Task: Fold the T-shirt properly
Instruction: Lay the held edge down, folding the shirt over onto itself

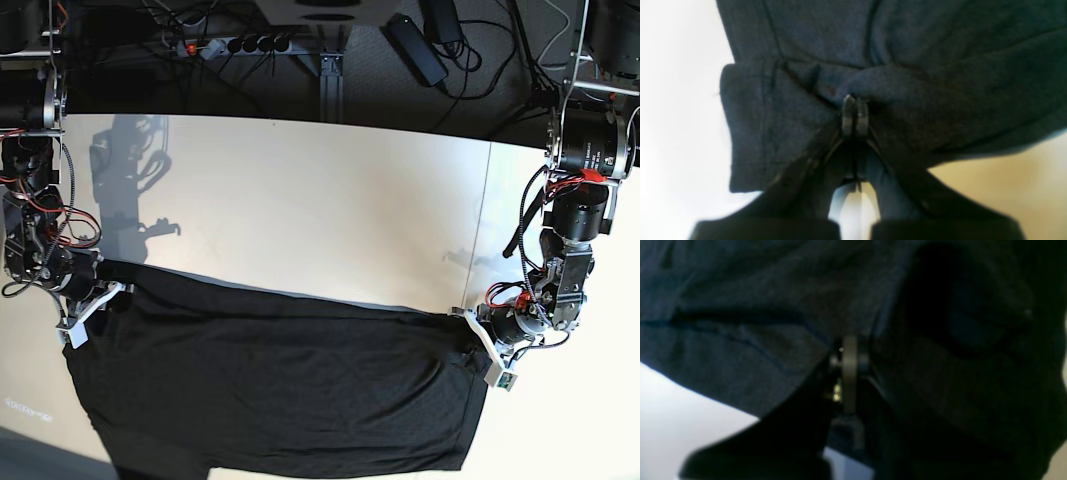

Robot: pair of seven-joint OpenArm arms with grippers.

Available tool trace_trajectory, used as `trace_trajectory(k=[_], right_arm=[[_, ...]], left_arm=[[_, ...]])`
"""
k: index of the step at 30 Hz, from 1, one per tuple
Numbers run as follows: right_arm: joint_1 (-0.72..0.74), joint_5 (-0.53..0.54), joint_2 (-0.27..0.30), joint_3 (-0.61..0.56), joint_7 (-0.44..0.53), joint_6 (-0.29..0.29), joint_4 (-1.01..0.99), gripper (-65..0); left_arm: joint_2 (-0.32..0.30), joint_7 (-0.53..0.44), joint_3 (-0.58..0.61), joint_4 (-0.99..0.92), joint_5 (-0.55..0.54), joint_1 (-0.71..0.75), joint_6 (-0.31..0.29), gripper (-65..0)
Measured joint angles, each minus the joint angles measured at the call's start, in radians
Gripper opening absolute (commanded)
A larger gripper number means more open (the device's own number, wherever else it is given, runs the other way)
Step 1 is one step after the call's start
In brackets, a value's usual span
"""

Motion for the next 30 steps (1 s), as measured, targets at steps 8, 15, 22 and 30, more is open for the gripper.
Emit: trace_trajectory(k=[8, 15, 22, 30], right_arm=[[-0.172, 0.025, 0.043, 0.001, -0.016, 0.000, 0.189, -65.0], [-0.294, 0.101, 0.101, 0.003, -0.078, 0.000, 0.336, -65.0], [-0.423, 0.139, 0.166, 0.009, -0.087, 0.000, 0.455, -65.0], [-0.585, 0.173, 0.177, 0.155, -0.130, 0.000, 0.542, -65.0]], left_arm=[[-0.071, 0.034, 0.000, 0.170, -0.119, 0.135, -0.031, -65.0], [-0.147, 0.037, -0.002, 0.333, -0.211, 0.288, -0.035, -65.0], [-0.179, 0.099, -0.037, 0.537, -0.274, 0.465, -0.039, -65.0], [-0.174, 0.116, -0.147, 0.695, -0.317, 0.661, -0.046, -65.0]])
